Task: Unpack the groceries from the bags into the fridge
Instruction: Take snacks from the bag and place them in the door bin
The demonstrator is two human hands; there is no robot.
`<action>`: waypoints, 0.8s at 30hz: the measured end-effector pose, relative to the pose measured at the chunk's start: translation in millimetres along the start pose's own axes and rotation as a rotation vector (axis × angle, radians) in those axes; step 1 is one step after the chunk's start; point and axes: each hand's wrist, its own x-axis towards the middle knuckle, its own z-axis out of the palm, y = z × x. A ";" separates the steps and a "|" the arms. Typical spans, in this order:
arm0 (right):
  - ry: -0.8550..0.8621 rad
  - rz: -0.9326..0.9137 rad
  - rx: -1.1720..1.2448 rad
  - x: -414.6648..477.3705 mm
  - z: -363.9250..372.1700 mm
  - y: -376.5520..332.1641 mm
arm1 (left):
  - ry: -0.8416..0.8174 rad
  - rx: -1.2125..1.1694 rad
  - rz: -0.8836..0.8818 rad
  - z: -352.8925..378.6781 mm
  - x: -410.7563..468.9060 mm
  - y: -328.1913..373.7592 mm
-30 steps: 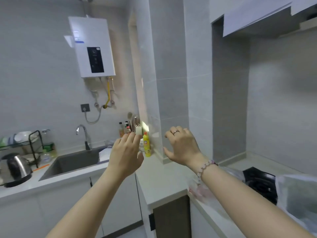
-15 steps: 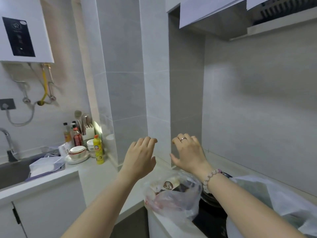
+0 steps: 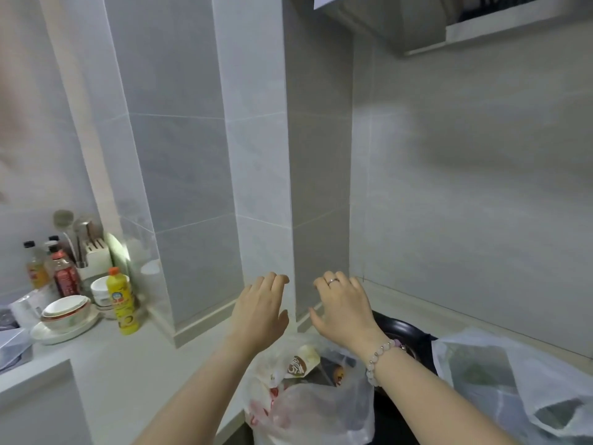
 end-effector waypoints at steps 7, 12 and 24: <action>-0.156 0.112 -0.012 6.0 43.5 -3.6 | -0.039 -0.062 0.145 59.0 29.0 -28.3; -0.359 0.157 0.039 -7.7 77.1 -18.5 | -0.124 -0.175 0.173 102.6 28.7 -44.6; -1.025 0.310 -0.100 -30.8 127.8 -11.8 | -0.437 -0.316 0.169 181.0 -10.1 -29.6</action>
